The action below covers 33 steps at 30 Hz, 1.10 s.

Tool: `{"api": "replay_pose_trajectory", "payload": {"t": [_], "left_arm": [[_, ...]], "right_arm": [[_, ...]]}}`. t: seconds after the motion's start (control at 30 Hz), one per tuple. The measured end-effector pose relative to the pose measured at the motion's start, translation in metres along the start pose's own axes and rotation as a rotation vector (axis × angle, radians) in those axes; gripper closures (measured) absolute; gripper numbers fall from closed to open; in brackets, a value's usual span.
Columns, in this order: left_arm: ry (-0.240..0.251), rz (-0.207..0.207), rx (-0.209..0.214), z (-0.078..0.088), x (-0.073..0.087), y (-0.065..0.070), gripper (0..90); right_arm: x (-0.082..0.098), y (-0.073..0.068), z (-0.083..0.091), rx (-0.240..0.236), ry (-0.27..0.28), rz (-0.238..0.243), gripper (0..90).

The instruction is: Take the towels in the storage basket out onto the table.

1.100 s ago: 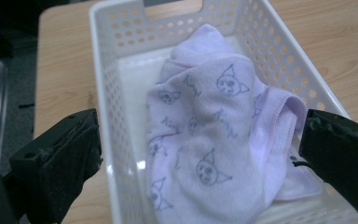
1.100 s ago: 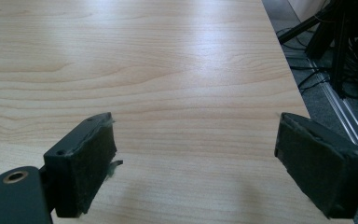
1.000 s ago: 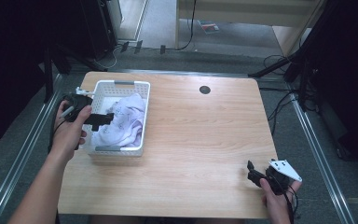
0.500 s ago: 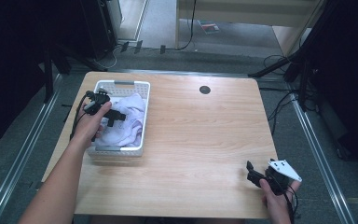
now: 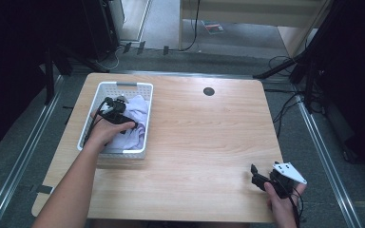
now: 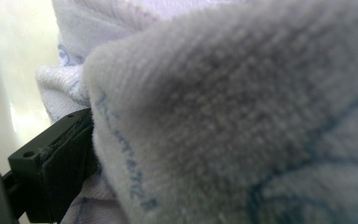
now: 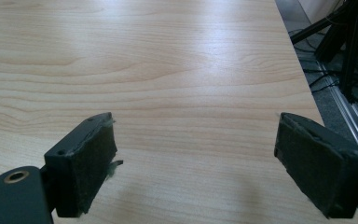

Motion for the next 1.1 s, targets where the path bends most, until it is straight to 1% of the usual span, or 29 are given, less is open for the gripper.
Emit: {"api": "replay_pose_trajectory", "payload": {"t": [0.07,0.17,0.27,0.3,0.37,0.4,0.47,0.53,0.6,0.7,0.73,0.83,0.93,1.0,1.07,1.1], "left_arm": [[0.003,-0.005,-0.004,-0.001,0.001,0.000,0.7],[0.007,0.003,-0.019,0.001,0.000,0.000,7.2],[0.008,-0.003,-0.026,0.003,0.000,-0.001,18.0],[0.028,-0.010,-0.026,0.007,0.000,-0.001,26.8],[0.031,-0.017,-0.027,0.009,0.000,-0.002,37.2],[0.046,-0.004,-0.030,0.009,0.000,-0.002,41.1],[0.049,0.001,-0.033,0.011,0.001,-0.004,48.1],[0.045,0.000,-0.036,0.012,0.001,-0.005,51.8],[0.042,0.006,-0.045,0.012,0.000,-0.004,53.6],[0.034,0.010,-0.043,0.013,-0.001,-0.005,55.1],[0.032,0.013,-0.039,0.014,-0.001,-0.005,55.3],[0.023,0.046,-0.015,0.019,-0.003,-0.007,56.1],[0.027,0.073,0.009,0.027,-0.006,-0.011,56.3],[0.044,0.081,0.008,0.035,-0.009,-0.014,56.3],[0.051,0.091,0.019,0.044,-0.013,-0.015,56.3],[0.056,0.087,0.016,0.049,-0.015,-0.016,56.3]], "right_arm": [[0.000,0.000,0.000,-0.002,-0.006,-0.001,13.0],[0.000,0.000,0.000,-0.006,-0.006,0.005,13.0],[0.000,0.000,0.000,-0.006,-0.006,0.006,13.1],[0.000,0.000,0.000,-0.006,-0.006,0.008,13.1],[0.000,0.000,-0.001,-0.003,-0.007,0.008,13.1],[0.000,0.000,-0.001,-0.002,-0.007,0.009,13.1],[0.000,-0.001,-0.001,0.000,-0.009,0.008,13.1],[0.000,-0.001,-0.001,-0.001,-0.010,0.011,13.1],[0.000,-0.001,-0.001,0.000,-0.010,0.009,13.1],[0.000,0.000,-0.001,0.002,-0.011,0.003,13.0],[0.000,0.000,-0.001,0.002,-0.010,0.003,13.0],[0.000,0.000,-0.001,0.003,-0.010,0.000,13.0],[0.000,0.000,0.000,0.003,-0.010,-0.002,13.0],[0.000,0.000,0.000,0.003,-0.008,-0.003,13.0],[0.000,0.000,0.000,0.003,-0.008,-0.001,13.0],[0.000,0.000,0.000,0.002,-0.009,0.001,13.0]]}}
Point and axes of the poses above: each handheld gripper's, and its own axes: z roughly backward along the jaws, x roughly out of its underside, y roughly to its right, the point moved 6 cm from there along -z, roughly forward along the jaws, and after that the axes turned 8 degrees about y, right-handed, at the moved point
